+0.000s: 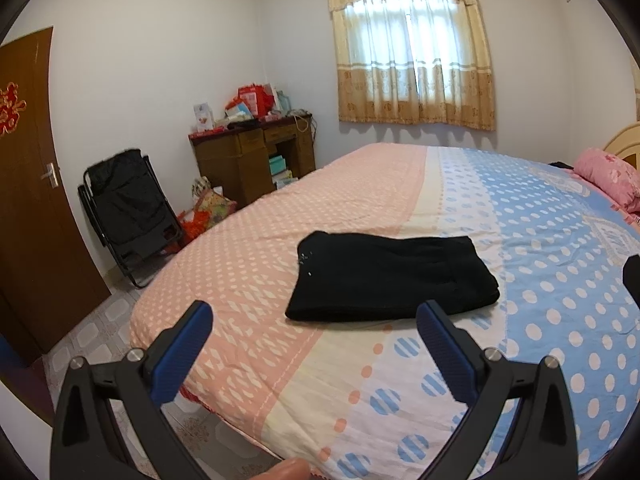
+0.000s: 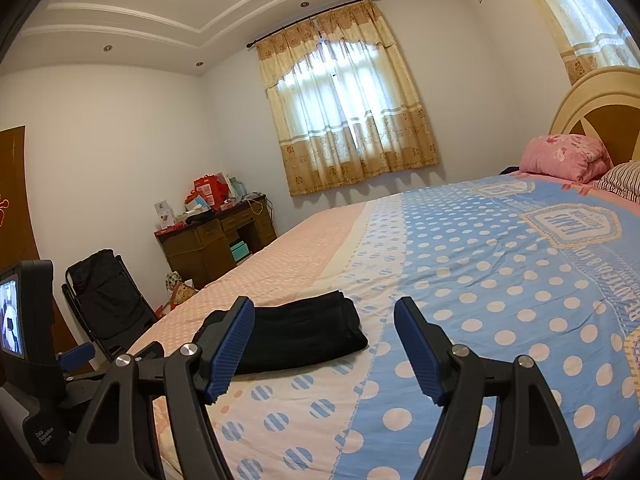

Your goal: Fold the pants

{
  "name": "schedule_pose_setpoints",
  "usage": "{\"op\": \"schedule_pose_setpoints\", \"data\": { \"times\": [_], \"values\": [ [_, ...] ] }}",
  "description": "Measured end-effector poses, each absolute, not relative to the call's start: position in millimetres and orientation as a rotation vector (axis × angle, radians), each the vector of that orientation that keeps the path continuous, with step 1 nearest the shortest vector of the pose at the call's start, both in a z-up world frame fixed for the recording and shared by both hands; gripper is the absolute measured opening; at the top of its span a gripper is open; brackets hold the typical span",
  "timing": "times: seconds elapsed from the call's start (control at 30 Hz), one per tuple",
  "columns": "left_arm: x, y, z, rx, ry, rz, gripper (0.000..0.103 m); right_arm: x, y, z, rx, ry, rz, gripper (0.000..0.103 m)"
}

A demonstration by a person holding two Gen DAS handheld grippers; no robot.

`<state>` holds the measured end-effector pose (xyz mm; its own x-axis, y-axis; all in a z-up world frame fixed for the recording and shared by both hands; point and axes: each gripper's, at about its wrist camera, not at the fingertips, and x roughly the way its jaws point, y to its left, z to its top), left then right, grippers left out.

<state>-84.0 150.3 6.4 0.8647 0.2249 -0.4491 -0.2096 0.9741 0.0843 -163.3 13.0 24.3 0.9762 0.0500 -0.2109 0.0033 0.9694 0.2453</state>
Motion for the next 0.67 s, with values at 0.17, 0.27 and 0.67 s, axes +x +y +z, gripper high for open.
{"op": "schedule_pose_setpoints", "data": {
  "times": [0.17,0.27,0.67],
  "values": [
    [-86.0,146.4,10.9,0.072,0.453,0.232,0.103,-163.6,13.1,23.9,0.247,0.219,0.023,0.074],
    [-86.5,145.1,11.5,0.071,0.456,0.226,0.103,-164.7,12.9,23.8,0.247,0.217,0.022,0.074],
    [-88.5,144.0,10.5,0.049,0.465,0.193,0.103,-166.7,10.0,21.7,0.252,0.227,0.014,0.074]
  ]
}}
